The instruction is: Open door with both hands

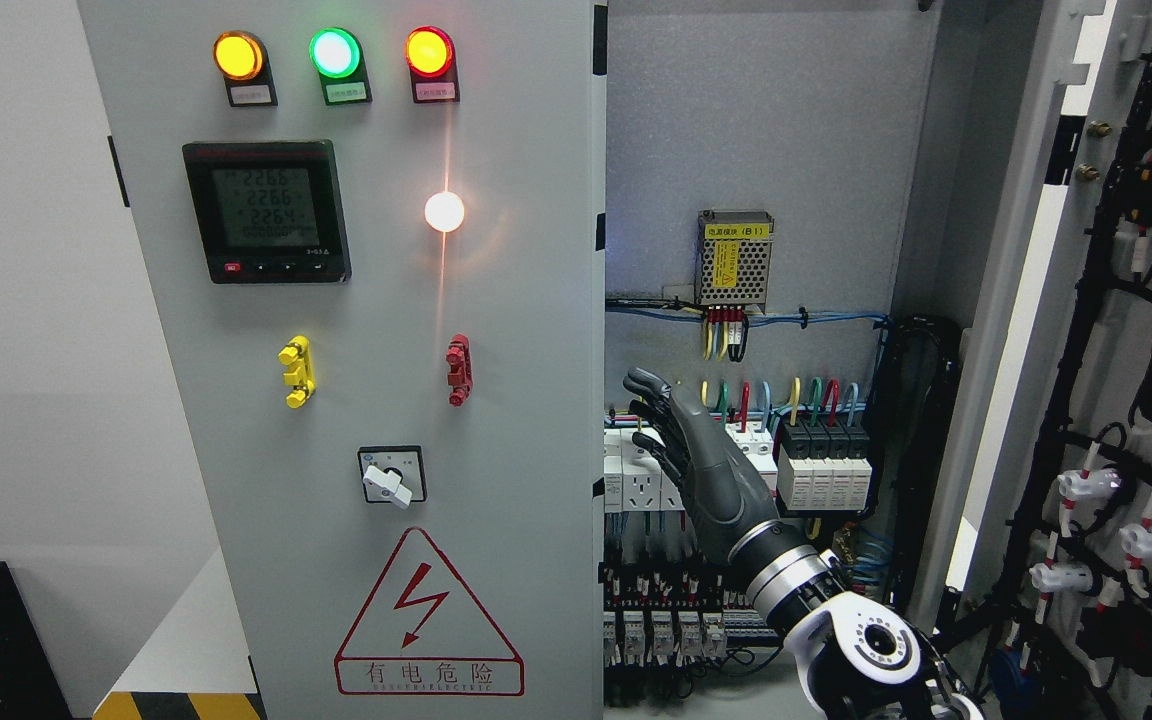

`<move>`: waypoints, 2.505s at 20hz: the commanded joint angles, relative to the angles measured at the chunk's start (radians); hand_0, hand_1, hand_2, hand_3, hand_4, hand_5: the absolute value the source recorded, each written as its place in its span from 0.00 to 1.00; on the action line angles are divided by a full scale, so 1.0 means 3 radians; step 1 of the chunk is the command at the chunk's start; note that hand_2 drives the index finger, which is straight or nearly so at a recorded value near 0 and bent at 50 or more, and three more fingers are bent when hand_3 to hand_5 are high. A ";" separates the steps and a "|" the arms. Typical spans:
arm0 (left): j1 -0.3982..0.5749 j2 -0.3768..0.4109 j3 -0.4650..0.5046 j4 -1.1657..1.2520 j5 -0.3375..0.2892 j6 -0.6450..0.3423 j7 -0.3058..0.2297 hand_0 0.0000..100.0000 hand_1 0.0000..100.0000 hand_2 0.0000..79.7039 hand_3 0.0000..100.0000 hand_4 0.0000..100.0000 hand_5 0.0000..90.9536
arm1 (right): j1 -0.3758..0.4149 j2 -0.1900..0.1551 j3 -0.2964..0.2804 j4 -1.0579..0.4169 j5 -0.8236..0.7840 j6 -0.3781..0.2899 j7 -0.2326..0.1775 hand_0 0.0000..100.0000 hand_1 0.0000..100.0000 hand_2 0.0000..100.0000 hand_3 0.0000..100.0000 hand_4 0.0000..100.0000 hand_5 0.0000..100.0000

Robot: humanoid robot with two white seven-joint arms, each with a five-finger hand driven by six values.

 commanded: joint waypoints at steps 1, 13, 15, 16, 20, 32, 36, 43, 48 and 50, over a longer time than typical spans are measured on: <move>0.0000 -0.0002 0.0000 0.0000 -0.0046 0.0000 -0.0002 0.00 0.00 0.00 0.00 0.00 0.00 | -0.0018 -0.0145 -0.0011 0.0096 -0.0110 -0.0004 0.0085 0.19 0.00 0.00 0.00 0.00 0.00; 0.0000 -0.0002 0.0000 0.0000 -0.0046 0.0000 -0.0002 0.00 0.00 0.00 0.00 0.00 0.00 | -0.0095 -0.0145 -0.0011 0.0127 -0.0115 0.0002 0.0612 0.19 0.00 0.00 0.00 0.00 0.00; 0.0000 -0.0002 0.0000 0.0000 -0.0046 0.0000 -0.0002 0.00 0.00 0.00 0.00 0.00 0.00 | -0.0100 -0.0145 -0.0011 0.0152 -0.0115 0.0002 0.0643 0.19 0.00 0.00 0.00 0.00 0.00; 0.0000 0.0003 0.0000 0.0000 -0.0046 0.0000 -0.0002 0.00 0.00 0.00 0.00 0.00 0.00 | -0.0110 -0.0145 -0.0006 0.0168 -0.0120 0.0002 0.0648 0.19 0.00 0.00 0.00 0.00 0.00; 0.0000 0.0003 0.0000 0.0005 -0.0046 0.0000 -0.0002 0.00 0.00 0.00 0.00 0.00 0.00 | -0.0171 -0.0145 -0.0016 0.0265 -0.0150 0.0002 0.0653 0.19 0.00 0.00 0.00 0.00 0.00; 0.0000 -0.0002 0.0000 0.0000 -0.0046 0.0000 -0.0002 0.00 0.00 0.00 0.00 0.00 0.00 | -0.0284 -0.0145 -0.0037 0.0495 -0.0278 0.0002 0.0843 0.19 0.00 0.00 0.00 0.00 0.00; 0.0000 0.0003 0.0000 0.0000 -0.0046 0.0000 -0.0002 0.00 0.00 0.00 0.00 0.00 0.00 | -0.0284 -0.0145 -0.0037 0.0536 -0.0283 -0.0004 0.0929 0.19 0.00 0.00 0.00 0.00 0.00; 0.0000 -0.0002 0.0000 0.0005 -0.0046 0.0000 -0.0002 0.00 0.00 0.00 0.00 0.00 0.00 | -0.0335 -0.0145 -0.0047 0.0557 -0.0283 -0.0004 0.1098 0.19 0.00 0.00 0.00 0.00 0.00; 0.0000 -0.0002 0.0000 0.0005 -0.0046 0.0000 -0.0002 0.00 0.00 0.00 0.00 0.00 0.00 | -0.0366 -0.0145 -0.0052 0.0597 -0.0283 -0.0004 0.1109 0.19 0.00 0.00 0.00 0.00 0.00; 0.0000 -0.0002 0.0000 0.0000 -0.0046 0.0000 -0.0002 0.00 0.00 0.00 0.00 0.00 0.00 | -0.0371 -0.0145 -0.0047 0.0603 -0.0283 -0.0004 0.1114 0.19 0.00 0.00 0.00 0.00 0.00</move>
